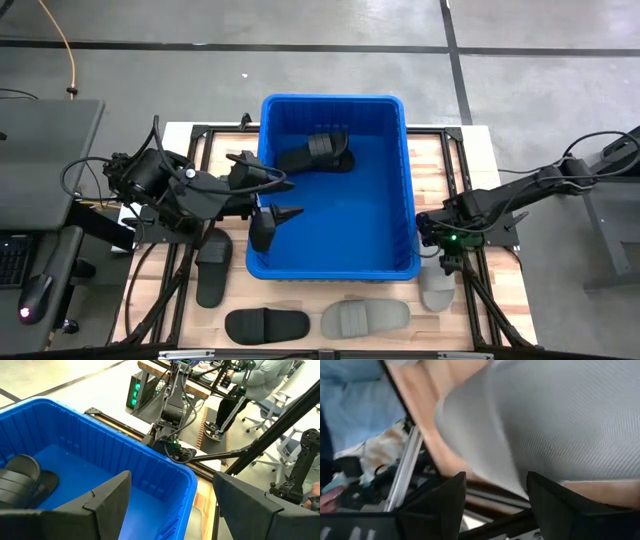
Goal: Pick and place slides into bin
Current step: Put the right white slipper into the bin
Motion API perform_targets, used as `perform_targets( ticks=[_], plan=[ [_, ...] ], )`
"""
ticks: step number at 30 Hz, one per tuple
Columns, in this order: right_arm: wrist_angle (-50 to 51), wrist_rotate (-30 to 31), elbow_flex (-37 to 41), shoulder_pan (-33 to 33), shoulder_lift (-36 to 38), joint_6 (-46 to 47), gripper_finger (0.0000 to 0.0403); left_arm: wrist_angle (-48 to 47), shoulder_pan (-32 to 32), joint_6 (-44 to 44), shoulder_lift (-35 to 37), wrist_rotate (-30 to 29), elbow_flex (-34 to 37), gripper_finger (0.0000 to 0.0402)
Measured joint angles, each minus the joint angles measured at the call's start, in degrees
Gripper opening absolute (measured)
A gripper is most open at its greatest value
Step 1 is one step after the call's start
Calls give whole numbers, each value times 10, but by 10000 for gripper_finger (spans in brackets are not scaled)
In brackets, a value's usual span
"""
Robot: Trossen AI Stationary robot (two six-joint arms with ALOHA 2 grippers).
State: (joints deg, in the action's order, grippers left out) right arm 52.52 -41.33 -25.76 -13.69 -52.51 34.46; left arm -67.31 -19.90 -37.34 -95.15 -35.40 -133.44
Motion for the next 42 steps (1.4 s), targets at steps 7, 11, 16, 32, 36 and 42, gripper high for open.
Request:
perform_targets(
  ticks=[7,11,16,32,36,42],
  plan=[
    [13,-6,0,0,-1,16,65,-1,0,-2,0,0,0,270],
    [20,14,0,-7,-1,18,12,-1,0,-2,0,0,0,270],
    [13,23,0,-18,2,29,5,-1,0,-2,0,0,0,270],
    [-8,23,0,-9,3,1,166,3,0,-9,0,9,0,270],
    [-25,42,0,-5,3,38,204,4,0,-17,0,9,0,270],
    [-96,0,38,-9,3,94,214,3,0,-15,0,9,0,270]
  ],
)
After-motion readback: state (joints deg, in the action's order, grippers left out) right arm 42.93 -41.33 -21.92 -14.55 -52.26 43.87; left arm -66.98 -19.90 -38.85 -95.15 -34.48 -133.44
